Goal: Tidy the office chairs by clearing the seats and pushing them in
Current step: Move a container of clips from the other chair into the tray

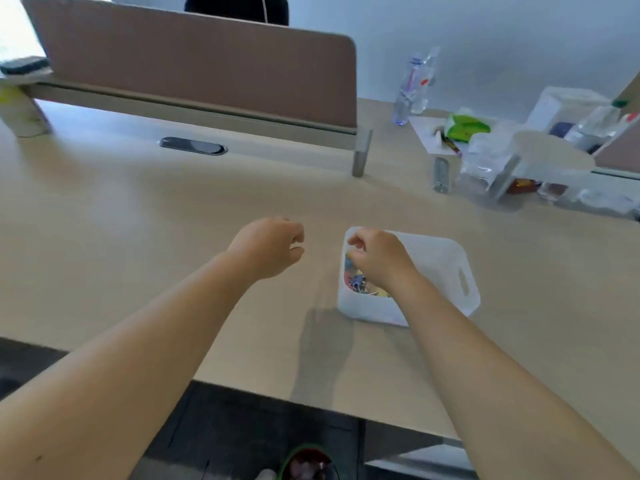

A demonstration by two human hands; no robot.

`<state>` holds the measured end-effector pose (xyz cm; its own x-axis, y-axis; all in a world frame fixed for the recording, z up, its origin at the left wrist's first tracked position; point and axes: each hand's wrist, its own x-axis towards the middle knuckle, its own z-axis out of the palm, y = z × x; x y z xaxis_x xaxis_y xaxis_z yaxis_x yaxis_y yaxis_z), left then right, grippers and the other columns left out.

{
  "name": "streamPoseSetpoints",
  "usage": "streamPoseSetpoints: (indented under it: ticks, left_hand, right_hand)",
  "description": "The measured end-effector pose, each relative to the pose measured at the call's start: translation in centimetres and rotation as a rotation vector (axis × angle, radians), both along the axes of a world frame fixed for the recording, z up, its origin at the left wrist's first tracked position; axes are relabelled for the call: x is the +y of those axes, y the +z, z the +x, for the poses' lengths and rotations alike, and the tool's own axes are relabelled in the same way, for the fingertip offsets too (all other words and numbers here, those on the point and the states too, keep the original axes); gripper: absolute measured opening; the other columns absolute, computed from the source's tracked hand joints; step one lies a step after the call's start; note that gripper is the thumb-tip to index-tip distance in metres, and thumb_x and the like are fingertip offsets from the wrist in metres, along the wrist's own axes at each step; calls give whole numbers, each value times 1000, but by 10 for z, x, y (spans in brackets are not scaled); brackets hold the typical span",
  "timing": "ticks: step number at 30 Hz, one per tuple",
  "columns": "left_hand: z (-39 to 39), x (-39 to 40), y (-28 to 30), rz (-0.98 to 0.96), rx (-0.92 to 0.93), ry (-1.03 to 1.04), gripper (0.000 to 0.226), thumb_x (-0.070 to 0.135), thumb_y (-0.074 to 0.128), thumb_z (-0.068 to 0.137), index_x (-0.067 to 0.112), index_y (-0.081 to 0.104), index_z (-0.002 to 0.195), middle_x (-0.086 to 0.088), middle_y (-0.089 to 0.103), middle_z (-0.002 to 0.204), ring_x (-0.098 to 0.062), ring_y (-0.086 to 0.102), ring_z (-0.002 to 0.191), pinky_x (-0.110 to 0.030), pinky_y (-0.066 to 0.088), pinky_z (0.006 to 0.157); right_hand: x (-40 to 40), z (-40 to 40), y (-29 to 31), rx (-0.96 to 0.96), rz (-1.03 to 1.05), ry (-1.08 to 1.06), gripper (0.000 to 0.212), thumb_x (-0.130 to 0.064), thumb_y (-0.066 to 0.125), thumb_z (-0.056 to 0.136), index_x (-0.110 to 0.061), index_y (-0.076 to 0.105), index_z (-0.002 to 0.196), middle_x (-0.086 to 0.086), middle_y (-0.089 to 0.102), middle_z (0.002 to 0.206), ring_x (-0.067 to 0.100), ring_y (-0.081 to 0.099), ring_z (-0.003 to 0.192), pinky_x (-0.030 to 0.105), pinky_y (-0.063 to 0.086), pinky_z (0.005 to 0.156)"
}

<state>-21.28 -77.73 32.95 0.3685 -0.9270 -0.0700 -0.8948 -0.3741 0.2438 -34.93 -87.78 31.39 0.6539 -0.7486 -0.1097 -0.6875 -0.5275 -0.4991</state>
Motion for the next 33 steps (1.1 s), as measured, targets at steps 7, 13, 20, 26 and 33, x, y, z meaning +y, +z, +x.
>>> streamPoseSetpoints:
  ticks: [7,13,20,26,33]
  left_hand:
    - [30,188,14,-19,21,462,33,24,45,95,11,52,125,-7,57,129,-26,56,112,-34,45,92]
    - [30,371,18,-26,25,878,30,26,47,94,11,55,119,-9,59,125,-28,55,111,-36,45,88]
    - [20,537,7,-96,38,1188,25,20,55,90,7,62,109,-12,64,115,-30,59,105,-37,46,89]
    - [31,664,-27,-97,113,1323,22,19,55,88,7,63,105,-11,65,111,-28,59,102,-36,46,86]
    - [43,771,-87,-6,303,1473,35,25,53,91,10,54,122,-10,54,128,-27,52,116,-35,43,93]
  right_hand:
    - [125,84,18,-17,-42,457,32,-15,49,92,-5,58,121,17,61,126,32,55,116,34,43,95]
    - [269,138,28,-29,-2,797,32,-15,48,94,-9,55,124,11,59,129,27,53,118,28,41,93]
    - [428,178,23,19,13,1050,31,-16,47,95,-9,55,124,11,57,128,27,55,115,37,45,97]
    - [555,213,-6,79,33,1117,31,-12,48,93,-9,57,123,10,59,127,28,57,113,36,47,96]
    - [675,245,-68,225,55,1246,17,-8,47,90,-17,62,90,11,59,112,30,57,104,29,42,81]
